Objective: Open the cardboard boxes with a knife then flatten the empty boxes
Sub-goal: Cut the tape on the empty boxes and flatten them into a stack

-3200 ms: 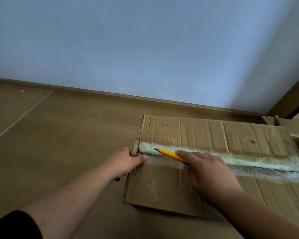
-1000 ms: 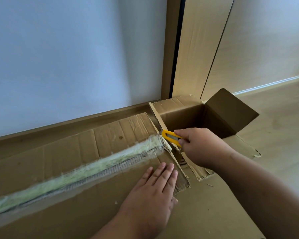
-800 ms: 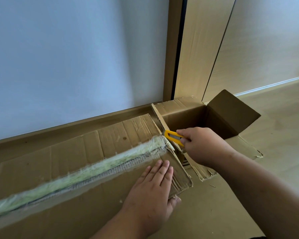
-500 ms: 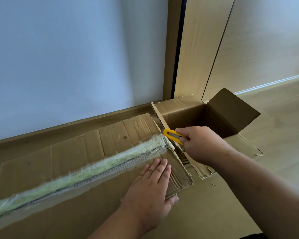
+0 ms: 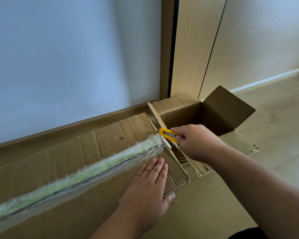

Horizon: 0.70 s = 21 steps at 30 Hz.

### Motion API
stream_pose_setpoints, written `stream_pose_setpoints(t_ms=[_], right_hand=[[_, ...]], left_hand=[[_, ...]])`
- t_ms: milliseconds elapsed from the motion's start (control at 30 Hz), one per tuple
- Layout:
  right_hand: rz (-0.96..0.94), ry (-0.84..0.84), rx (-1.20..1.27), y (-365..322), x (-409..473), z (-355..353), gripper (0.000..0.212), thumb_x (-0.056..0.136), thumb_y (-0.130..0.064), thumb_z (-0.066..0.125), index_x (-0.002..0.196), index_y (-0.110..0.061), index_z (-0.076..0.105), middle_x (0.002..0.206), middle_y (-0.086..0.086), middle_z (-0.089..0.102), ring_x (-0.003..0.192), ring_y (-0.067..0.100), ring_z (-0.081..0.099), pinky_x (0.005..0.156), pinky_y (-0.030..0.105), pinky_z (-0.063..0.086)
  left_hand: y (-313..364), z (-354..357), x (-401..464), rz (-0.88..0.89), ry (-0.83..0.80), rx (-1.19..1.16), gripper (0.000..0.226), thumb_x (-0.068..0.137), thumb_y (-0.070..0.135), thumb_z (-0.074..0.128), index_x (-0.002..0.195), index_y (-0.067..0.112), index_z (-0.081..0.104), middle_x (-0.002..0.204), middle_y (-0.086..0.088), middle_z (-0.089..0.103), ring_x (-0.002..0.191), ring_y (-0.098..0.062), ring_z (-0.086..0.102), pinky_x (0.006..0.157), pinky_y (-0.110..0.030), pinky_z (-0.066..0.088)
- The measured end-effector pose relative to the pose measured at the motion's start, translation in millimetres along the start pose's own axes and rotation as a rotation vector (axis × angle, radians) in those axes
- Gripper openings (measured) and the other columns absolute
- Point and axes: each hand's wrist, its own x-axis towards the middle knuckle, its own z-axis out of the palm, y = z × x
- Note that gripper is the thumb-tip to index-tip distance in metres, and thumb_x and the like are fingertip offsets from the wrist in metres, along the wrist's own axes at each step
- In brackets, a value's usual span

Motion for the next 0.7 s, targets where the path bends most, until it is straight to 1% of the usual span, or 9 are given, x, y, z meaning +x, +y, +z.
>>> stream_pose_setpoints(t_ms=[100, 200, 233, 300, 367, 500, 600, 667, 700], right_hand=[[-0.004, -0.045, -0.069, -3, -3, -7, 0.045, 0.106, -0.018, 0.04, 0.149, -0.027, 0.041, 0.12, -0.001, 0.063, 0.097, 0.012, 0.058, 0.078, 0.019, 0.048], [-0.014, -0.083, -0.161, -3, -5, -10, 0.043, 0.104, -0.017, 0.04, 0.146, -0.026, 0.047, 0.113, -0.002, 0.064, 0.097, 0.013, 0.06, 0.083, 0.024, 0.051], [-0.02, -0.091, -0.197, -4, -6, -10, 0.04, 0.103, -0.017, 0.042, 0.141, -0.025, 0.052, 0.107, -0.002, 0.065, 0.095, 0.014, 0.06, 0.081, 0.025, 0.052], [-0.028, -0.11, -0.266, -5, -8, -8, 0.035, 0.1, -0.017, 0.046, 0.132, -0.024, 0.058, 0.098, -0.004, 0.063, 0.09, 0.014, 0.06, 0.079, 0.025, 0.052], [-0.033, -0.139, -0.317, -8, -11, -6, 0.035, 0.098, -0.017, 0.048, 0.13, -0.022, 0.06, 0.097, -0.003, 0.063, 0.091, 0.015, 0.061, 0.083, 0.027, 0.054], [-0.043, -0.146, -0.363, -10, -13, -5, 0.033, 0.097, -0.016, 0.047, 0.127, -0.019, 0.061, 0.099, 0.0, 0.065, 0.092, 0.016, 0.062, 0.085, 0.029, 0.055], [-0.049, -0.146, -0.383, -12, -15, -6, 0.033, 0.097, -0.017, 0.048, 0.128, -0.019, 0.061, 0.1, -0.001, 0.065, 0.092, 0.016, 0.062, 0.084, 0.026, 0.054], [-0.051, -0.155, -0.388, -13, -17, -10, 0.034, 0.097, -0.017, 0.048, 0.129, -0.019, 0.061, 0.099, -0.001, 0.065, 0.092, 0.015, 0.061, 0.084, 0.026, 0.054], [-0.052, -0.164, -0.387, -13, -19, -12, 0.035, 0.097, -0.017, 0.049, 0.13, -0.02, 0.061, 0.099, -0.002, 0.064, 0.091, 0.014, 0.061, 0.082, 0.025, 0.053]], left_hand=[[-3, 4, 3, -0.008, 0.022, 0.027, 0.078, 0.098, 0.059, 0.027, 0.156, 0.018, -0.005, 0.16, 0.004, -0.019, 0.148, -0.014, -0.022, 0.116, -0.032, -0.014], [-3, 2, 3, -0.025, -0.011, 0.072, 0.076, 0.094, 0.059, 0.032, 0.155, 0.014, 0.025, 0.163, -0.003, 0.012, 0.151, -0.02, 0.012, 0.118, -0.037, 0.011], [-2, -1, 3, -0.027, -0.004, 0.068, 0.076, 0.095, 0.059, 0.032, 0.155, 0.014, 0.023, 0.164, -0.003, 0.01, 0.152, -0.019, 0.01, 0.119, -0.036, 0.011], [-3, 4, 3, 0.012, 0.03, 0.024, 0.079, 0.096, 0.06, 0.022, 0.157, 0.017, -0.004, 0.16, 0.005, -0.019, 0.15, -0.015, -0.017, 0.119, -0.031, -0.011], [-2, 1, 2, 0.005, -0.008, 0.005, 0.081, 0.092, 0.062, 0.016, 0.154, 0.02, -0.015, 0.155, 0.008, -0.029, 0.146, -0.011, -0.028, 0.116, -0.028, -0.018], [-3, 5, 1, 0.016, 0.034, 0.012, 0.08, 0.096, 0.061, 0.023, 0.155, 0.019, -0.01, 0.158, 0.007, -0.024, 0.147, -0.013, -0.025, 0.121, -0.035, -0.011], [-5, 10, 1, 0.009, 0.033, 0.016, 0.079, 0.098, 0.06, 0.026, 0.155, 0.018, -0.01, 0.157, 0.008, -0.025, 0.147, -0.013, -0.024, 0.121, -0.034, -0.011], [-5, 9, 2, 0.009, 0.055, 0.021, 0.079, 0.097, 0.061, 0.024, 0.156, 0.018, -0.006, 0.157, 0.008, -0.023, 0.148, -0.013, -0.021, 0.124, -0.036, -0.004], [-4, 9, 2, 0.01, 0.047, 0.021, 0.08, 0.095, 0.062, 0.02, 0.156, 0.019, -0.007, 0.157, 0.008, -0.024, 0.148, -0.012, -0.021, 0.123, -0.035, -0.006]])
